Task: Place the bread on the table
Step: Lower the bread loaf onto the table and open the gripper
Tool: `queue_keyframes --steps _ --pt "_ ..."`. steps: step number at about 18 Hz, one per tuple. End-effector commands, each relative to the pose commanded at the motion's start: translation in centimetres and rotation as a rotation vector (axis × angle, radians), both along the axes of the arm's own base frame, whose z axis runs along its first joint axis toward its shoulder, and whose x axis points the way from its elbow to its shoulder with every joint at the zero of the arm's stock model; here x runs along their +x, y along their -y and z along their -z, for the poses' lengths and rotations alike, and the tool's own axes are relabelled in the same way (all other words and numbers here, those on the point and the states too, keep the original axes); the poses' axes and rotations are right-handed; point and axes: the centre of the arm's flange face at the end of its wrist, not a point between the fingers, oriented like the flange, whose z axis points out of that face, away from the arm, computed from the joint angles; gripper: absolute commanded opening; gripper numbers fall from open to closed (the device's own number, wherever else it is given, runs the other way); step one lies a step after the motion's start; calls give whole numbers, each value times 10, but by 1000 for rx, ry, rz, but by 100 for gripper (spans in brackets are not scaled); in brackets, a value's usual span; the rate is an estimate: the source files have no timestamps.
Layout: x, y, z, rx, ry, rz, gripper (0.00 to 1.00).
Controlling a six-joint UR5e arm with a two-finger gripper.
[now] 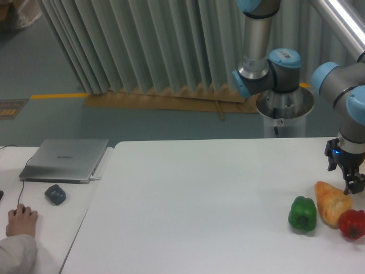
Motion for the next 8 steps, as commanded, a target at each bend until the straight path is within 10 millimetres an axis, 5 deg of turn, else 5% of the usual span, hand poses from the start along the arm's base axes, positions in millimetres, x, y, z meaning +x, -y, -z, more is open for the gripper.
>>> queue_keyframes --steps 8 --pt "-2 0 -15 -28 -48 1 100"
